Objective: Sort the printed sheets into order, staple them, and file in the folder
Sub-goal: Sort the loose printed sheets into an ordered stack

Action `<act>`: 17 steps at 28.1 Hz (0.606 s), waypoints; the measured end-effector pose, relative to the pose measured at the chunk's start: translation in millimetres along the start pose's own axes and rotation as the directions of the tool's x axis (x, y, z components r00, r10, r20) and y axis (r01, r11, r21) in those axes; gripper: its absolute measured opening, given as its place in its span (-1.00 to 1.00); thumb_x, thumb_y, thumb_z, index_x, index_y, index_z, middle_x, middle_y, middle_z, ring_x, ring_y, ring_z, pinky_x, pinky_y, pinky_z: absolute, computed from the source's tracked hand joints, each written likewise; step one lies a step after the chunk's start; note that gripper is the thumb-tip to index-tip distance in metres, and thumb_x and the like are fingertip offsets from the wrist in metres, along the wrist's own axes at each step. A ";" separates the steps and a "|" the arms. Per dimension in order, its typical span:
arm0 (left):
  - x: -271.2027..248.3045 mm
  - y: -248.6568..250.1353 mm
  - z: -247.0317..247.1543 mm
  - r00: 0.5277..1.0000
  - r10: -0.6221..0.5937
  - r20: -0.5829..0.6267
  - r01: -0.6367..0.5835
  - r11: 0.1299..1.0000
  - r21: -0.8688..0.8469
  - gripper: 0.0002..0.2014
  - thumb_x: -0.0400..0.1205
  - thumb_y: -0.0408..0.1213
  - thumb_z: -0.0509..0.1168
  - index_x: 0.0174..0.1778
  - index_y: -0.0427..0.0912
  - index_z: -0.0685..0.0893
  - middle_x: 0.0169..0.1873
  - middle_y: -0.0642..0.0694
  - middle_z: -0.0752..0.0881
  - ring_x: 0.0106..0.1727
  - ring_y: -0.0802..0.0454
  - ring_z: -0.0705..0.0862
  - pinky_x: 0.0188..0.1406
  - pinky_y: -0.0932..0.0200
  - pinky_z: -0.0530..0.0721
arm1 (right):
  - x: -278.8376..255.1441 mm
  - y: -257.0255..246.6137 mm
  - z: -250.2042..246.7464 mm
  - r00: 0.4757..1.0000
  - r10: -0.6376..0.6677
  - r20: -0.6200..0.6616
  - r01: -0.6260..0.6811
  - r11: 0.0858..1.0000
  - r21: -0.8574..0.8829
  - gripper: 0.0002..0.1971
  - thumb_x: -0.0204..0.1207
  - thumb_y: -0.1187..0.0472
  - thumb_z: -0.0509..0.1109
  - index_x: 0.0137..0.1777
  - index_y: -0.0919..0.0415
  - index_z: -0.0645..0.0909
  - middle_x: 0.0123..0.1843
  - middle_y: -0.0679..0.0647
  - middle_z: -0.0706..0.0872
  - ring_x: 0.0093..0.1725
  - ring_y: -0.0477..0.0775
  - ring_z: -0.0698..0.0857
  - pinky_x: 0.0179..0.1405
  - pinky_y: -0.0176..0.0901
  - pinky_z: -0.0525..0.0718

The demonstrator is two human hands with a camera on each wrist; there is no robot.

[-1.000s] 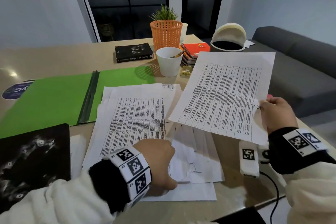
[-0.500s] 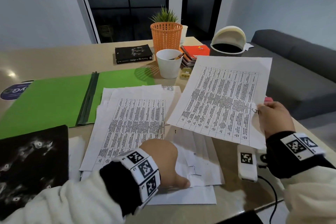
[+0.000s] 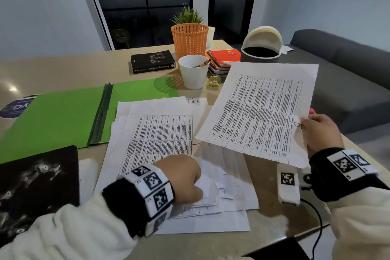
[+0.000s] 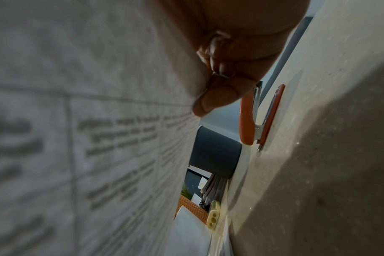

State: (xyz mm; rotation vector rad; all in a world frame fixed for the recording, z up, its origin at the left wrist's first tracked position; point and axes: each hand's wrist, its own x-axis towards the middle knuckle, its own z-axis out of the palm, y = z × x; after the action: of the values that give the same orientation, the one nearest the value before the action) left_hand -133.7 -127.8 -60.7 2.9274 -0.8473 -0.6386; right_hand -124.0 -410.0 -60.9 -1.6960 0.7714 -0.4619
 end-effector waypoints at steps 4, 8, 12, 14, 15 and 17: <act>-0.4 -17.8 -15.5 0.992 0.006 -0.122 -0.019 0.994 -0.106 -0.73 0.49 -0.26 0.26 -0.43 -0.06 0.28 -0.48 0.05 0.36 -0.46 0.11 0.31 -0.49 0.22 0.25 | -0.4 0.3 -1.0 1.000 0.027 0.001 -0.027 1.000 0.010 -0.86 0.55 0.25 0.20 -0.22 0.09 0.51 -0.16 0.08 0.74 -0.07 0.27 0.73 0.10 0.29 0.68; -5.0 -35.3 -34.7 0.966 -0.017 -0.258 -0.026 0.986 -0.163 -0.82 0.53 -0.37 0.18 -0.17 0.05 0.40 -0.45 0.04 0.46 -0.49 0.12 0.37 -0.50 0.21 0.32 | 0.1 0.7 -0.5 1.000 0.024 -0.004 -0.023 0.999 0.025 -0.86 0.55 0.25 0.21 -0.23 0.08 0.50 -0.10 0.13 0.76 -0.11 0.23 0.71 0.11 0.27 0.67; -5.0 -39.2 -37.4 0.970 0.006 -0.242 -0.030 0.995 -0.097 -0.68 0.60 -0.39 0.09 0.12 0.09 0.58 -0.22 0.13 0.48 -0.23 0.10 0.50 -0.25 0.21 0.42 | 1.6 1.0 0.9 1.000 0.021 0.012 -0.022 0.999 0.044 -0.82 0.57 0.28 0.21 -0.27 0.08 0.48 -0.23 -0.07 0.68 -0.09 0.15 0.69 0.18 0.27 0.64; -0.3 -36.7 -30.1 0.979 0.014 -0.203 -0.016 1.000 -0.007 -0.73 0.61 -0.34 0.09 0.00 -0.07 0.71 -0.16 0.07 0.54 -0.13 0.05 0.56 -0.17 0.20 0.48 | 2.2 1.9 1.1 1.000 0.023 0.011 -0.024 0.998 0.051 -0.82 0.56 0.28 0.22 -0.26 0.07 0.48 -0.22 -0.05 0.70 -0.07 0.17 0.73 0.18 0.28 0.66; 2.6 -35.7 -24.3 0.982 0.012 -0.190 -0.007 1.000 0.025 -0.73 0.60 -0.33 0.10 -0.09 -0.15 0.73 -0.15 0.00 0.61 -0.14 0.02 0.60 -0.19 0.17 0.54 | 2.4 2.6 0.9 1.000 0.022 0.008 -0.023 0.999 0.047 -0.83 0.56 0.27 0.22 -0.26 0.07 0.48 -0.20 -0.02 0.71 -0.04 0.21 0.74 0.18 0.30 0.67; 6.9 -32.7 -13.1 0.986 -0.012 -0.166 0.023 0.997 0.068 -0.75 0.57 -0.28 0.13 -0.27 -0.23 0.70 -0.18 -0.14 0.67 -0.25 -0.03 0.61 -0.28 0.13 0.56 | 3.6 4.4 0.8 1.000 0.022 0.002 -0.023 0.999 0.039 -0.85 0.55 0.26 0.23 -0.25 0.08 0.49 -0.18 0.03 0.73 0.02 0.27 0.75 0.16 0.32 0.67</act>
State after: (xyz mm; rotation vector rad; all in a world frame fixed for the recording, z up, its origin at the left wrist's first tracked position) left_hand -106.6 -104.6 -55.8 3.0000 -0.8432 -0.3662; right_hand -122.1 -412.6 -65.7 -1.6498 0.7750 -0.4572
